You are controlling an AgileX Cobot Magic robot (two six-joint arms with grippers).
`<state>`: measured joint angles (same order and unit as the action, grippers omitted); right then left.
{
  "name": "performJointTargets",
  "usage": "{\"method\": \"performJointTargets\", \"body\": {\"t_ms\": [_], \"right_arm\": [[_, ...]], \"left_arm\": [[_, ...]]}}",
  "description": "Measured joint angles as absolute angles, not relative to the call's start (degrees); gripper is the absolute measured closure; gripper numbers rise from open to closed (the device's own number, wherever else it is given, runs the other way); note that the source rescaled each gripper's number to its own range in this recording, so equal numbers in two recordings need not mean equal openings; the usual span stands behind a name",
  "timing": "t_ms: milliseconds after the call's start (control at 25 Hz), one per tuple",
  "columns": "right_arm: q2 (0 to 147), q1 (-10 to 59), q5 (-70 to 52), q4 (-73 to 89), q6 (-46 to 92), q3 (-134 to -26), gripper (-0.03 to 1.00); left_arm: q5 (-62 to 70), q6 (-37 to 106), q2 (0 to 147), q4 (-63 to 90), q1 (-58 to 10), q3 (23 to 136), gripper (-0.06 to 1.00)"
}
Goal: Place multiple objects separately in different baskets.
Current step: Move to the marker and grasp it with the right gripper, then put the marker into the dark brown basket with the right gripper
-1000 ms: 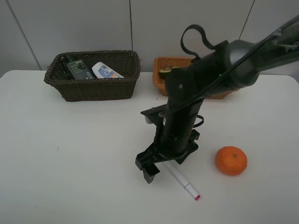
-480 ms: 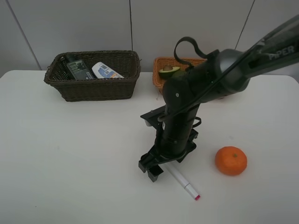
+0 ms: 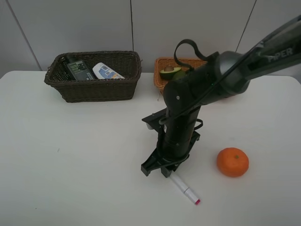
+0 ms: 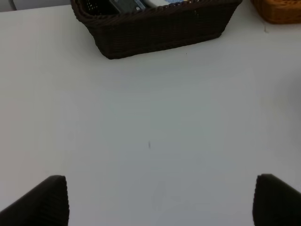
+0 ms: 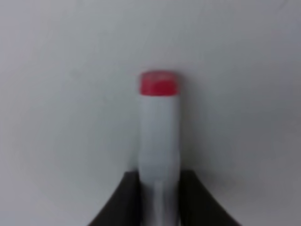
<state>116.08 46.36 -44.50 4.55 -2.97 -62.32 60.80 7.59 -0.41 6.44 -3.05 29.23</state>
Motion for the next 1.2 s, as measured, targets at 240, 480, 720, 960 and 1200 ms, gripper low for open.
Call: {"method": "performJointTargets", "body": {"t_ms": [240, 480, 720, 960, 1200], "right_arm": [[116.1, 46.4, -46.7, 4.6, -2.6, -62.3, 0.97], [109.8, 46.4, -49.5, 3.6, -2.2, -62.3, 0.97], [100.9, 46.4, -49.3, -3.0, -2.2, -70.0, 0.97], [105.0, 43.4, -37.4, -5.4, -2.2, -86.7, 0.97], [116.7, 39.4, -19.5, -5.4, -2.2, -99.4, 0.97]], "left_arm": [[60.8, 7.6, -0.4, 6.4, -3.0, 29.2, -0.06], [60.8, 7.6, -0.4, 6.4, -3.0, 29.2, -0.06], [60.8, 7.6, -0.4, 6.4, -3.0, 29.2, -0.06], [60.8, 7.6, -0.4, 6.4, -3.0, 29.2, -0.06], [60.8, 7.6, -0.4, 6.4, -3.0, 29.2, -0.06]]}}
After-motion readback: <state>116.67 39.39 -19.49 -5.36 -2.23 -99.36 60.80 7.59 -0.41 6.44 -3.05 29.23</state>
